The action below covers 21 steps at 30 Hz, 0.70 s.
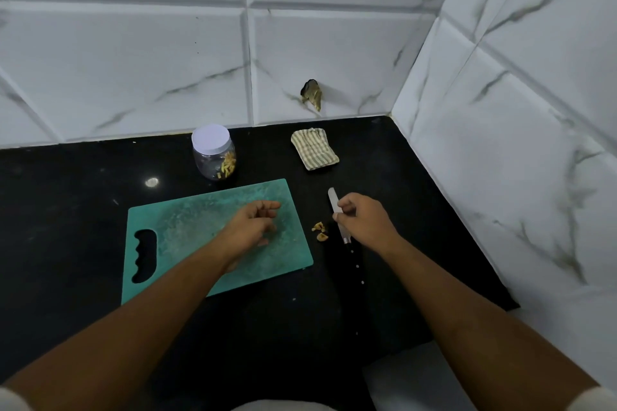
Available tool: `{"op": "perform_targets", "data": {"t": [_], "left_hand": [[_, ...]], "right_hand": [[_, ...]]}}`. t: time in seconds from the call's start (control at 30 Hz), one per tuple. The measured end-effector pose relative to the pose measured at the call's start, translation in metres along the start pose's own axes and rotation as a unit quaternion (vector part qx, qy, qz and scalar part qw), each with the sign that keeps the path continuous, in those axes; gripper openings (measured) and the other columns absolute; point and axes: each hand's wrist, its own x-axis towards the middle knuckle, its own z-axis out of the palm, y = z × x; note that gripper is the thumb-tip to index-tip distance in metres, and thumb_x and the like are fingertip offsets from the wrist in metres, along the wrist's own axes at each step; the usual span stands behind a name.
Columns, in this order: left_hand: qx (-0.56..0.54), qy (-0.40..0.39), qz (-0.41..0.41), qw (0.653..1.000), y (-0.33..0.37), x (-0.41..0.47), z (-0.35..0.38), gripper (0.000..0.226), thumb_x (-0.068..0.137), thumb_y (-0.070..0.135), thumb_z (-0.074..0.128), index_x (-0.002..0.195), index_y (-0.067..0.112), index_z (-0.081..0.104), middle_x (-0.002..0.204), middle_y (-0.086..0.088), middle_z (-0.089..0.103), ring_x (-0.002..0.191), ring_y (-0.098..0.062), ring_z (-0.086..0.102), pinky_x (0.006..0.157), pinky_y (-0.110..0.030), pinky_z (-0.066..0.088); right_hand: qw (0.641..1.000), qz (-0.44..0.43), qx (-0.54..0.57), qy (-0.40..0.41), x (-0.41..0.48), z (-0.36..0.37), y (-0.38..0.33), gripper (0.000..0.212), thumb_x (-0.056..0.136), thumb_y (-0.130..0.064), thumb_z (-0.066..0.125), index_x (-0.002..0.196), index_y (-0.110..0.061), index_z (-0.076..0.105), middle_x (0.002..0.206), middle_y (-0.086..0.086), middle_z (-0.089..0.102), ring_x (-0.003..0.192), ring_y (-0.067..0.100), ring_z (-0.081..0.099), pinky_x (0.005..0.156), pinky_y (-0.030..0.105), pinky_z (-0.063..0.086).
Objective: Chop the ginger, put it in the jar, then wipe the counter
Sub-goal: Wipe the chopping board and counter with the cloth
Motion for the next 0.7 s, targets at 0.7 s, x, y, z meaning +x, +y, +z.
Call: {"op": "perform_targets", "data": {"t": [0.7], "left_hand": [[-0.047,0.054,-0.008,0.997,0.060,0.083,0.035,0.038,0.096,0.002,0.055,0.125,0.024,0.063,0.120,-0.002,0.064,0.101,-0.018,0.066,0.093,-0.043,0.054]], "right_hand": [[0.938,-0.188,-0.258,-0.135,0.146,-0.006,-0.028,0.055,0.100,-0.040,0.061,0.149,-0.017,0.051,0.159,0.006,0.041,0.144,0.030,0.040,0.114,0.048,0.039]]}}
